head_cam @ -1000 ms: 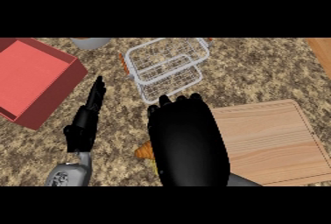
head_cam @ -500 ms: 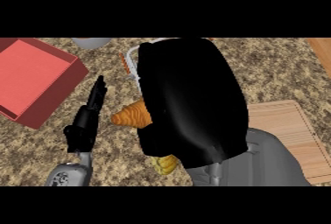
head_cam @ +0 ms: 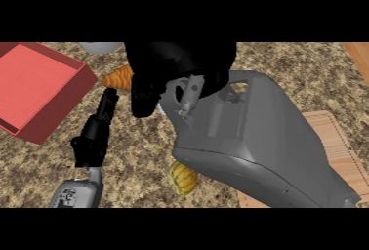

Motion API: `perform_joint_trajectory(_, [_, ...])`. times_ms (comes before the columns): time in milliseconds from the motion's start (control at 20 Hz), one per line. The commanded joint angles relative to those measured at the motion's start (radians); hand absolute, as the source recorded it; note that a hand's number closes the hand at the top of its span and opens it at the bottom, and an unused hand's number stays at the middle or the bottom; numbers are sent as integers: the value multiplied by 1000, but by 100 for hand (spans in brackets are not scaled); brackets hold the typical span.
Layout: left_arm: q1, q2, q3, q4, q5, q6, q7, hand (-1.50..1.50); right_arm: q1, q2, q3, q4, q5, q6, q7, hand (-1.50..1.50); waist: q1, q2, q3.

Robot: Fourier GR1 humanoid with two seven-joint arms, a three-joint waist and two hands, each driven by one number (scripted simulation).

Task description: Pick the croissant from the cutting board and place it in the tiered basket

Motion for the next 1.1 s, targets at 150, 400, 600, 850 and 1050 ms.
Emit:
perform_joint_trajectory(150, [45, -11, -19, -67, 7, -6, 32, 0, -95, -3, -52, 274, 118, -83, -74, 150, 3, 3, 1])
perform_joint_trajectory(400, [8, -4, 0, 14, 0, -6, -11, 0, -82, -9, -39, 379, 204, -160, -175, 150, -7, 4, 1])
perform_joint_trajectory(600, [30, -5, -6, -10, -11, 2, -9, 0, 30, -19, -56, 370, 194, -176, -225, 150, -14, 1, 2])
perform_joint_trajectory(850, [7, 20, 6, -34, 0, -22, 25, 0, -38, 12, -206, 443, 48, -307, -131, -150, 1, 1, 1])
perform_joint_trajectory(1050, [1, -11, -17, -44, -14, 8, 34, 0, 28, 9, -285, 489, 33, -436, -290, -150, -5, 4, 2])
